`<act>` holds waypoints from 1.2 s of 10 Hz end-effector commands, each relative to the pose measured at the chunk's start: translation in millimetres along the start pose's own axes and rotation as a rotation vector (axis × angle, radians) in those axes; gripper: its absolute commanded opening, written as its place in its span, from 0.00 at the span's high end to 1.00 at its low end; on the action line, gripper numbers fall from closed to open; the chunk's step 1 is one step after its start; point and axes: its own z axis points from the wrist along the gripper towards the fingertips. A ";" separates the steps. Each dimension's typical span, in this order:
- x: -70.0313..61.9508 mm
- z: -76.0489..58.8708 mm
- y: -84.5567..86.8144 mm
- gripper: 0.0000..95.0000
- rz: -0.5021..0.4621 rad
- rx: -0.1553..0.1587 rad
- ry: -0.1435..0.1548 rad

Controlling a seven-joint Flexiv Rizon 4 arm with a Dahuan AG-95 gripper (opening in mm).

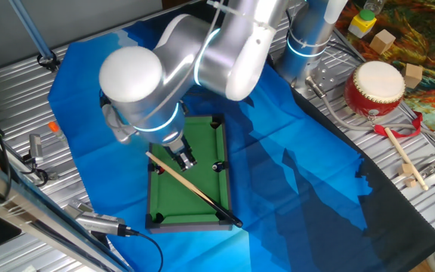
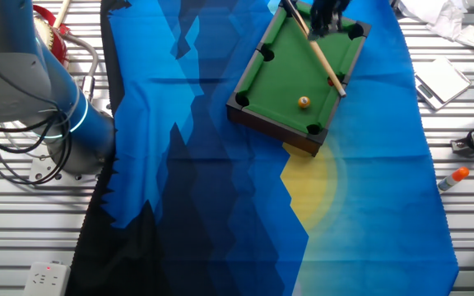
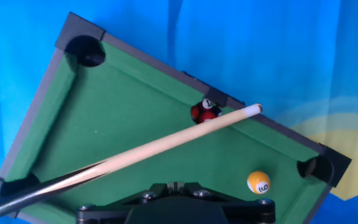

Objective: Hit the pool ball

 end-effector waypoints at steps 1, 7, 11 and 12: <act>-20.7 -8.1 44.6 1.00 0.152 -0.023 -0.002; -45.9 0.0 71.7 1.00 0.274 -0.110 -0.010; -43.6 3.8 69.6 0.40 0.280 -0.082 -0.016; -41.8 8.0 67.8 0.20 0.282 -0.078 -0.029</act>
